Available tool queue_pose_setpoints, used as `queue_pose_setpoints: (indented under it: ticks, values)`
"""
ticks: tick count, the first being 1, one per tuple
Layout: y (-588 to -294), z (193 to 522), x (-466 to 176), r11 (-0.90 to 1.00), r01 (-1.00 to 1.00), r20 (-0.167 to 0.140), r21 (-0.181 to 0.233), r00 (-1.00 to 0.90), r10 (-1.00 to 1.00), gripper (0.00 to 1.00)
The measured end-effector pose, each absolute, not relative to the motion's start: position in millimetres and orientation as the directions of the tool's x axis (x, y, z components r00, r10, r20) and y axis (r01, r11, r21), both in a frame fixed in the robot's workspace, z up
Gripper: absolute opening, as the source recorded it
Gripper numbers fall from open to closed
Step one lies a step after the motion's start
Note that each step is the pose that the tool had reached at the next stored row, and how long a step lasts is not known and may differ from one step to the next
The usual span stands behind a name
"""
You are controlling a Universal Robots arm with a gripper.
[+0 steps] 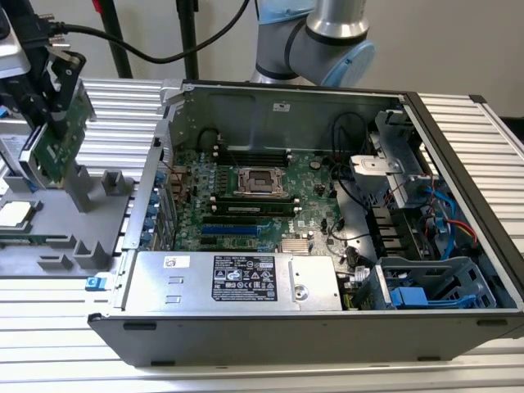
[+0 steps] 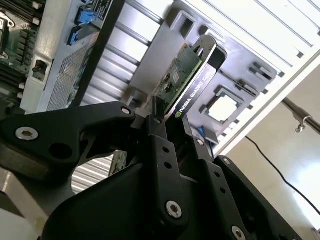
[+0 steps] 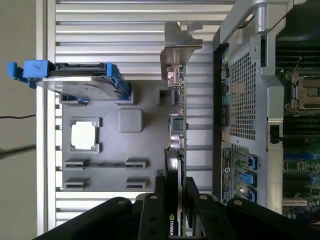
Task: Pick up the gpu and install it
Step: 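Pick up the gpu and move the gpu toward the slot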
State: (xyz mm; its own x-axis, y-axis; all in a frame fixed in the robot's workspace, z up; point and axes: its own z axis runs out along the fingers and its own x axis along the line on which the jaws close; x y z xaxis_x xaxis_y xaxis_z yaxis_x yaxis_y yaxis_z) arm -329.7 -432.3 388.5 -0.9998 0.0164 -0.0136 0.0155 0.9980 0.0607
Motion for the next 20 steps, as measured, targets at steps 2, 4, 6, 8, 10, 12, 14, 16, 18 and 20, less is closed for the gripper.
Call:
queue_pose_setpoints:
  ticks: [2,4,6,8,10,12,14,16,18,20]
  values:
    - [-432.3,390.6,-329.7,0.998,0.016,-0.014,0.061,-1.0,0.016,0.0]
    - [-432.3,392.2,-329.7,0.998,0.016,-0.014,0.061,-1.0,0.016,0.0]
    - [-432.3,393.9,-329.7,0.998,0.016,-0.014,0.061,-1.0,0.016,0.0]
    - [-432.3,395.9,-329.7,0.998,0.016,-0.014,0.061,-1.0,0.016,0.0]
    - [-432.3,397.7,-329.7,0.998,0.015,-0.014,0.061,-1.0,0.016,0.0]
    - [-432.3,399.4,-329.7,0.998,0.016,-0.014,0.061,-1.0,0.016,0.0]
    - [-432.3,401.6,-329.7,0.998,0.016,-0.014,0.061,-1.0,0.016,0.0]
    - [-432.3,403.7,-329.7,0.998,0.016,-0.014,0.061,-1.0,0.016,0.0]
    - [-432.3,405.6,-329.7,0.998,0.016,-0.014,0.061,-1.0,0.016,0.0]
    - [-432.3,407.1,-329.7,0.998,0.015,-0.014,0.061,-1.0,0.016,0.0]
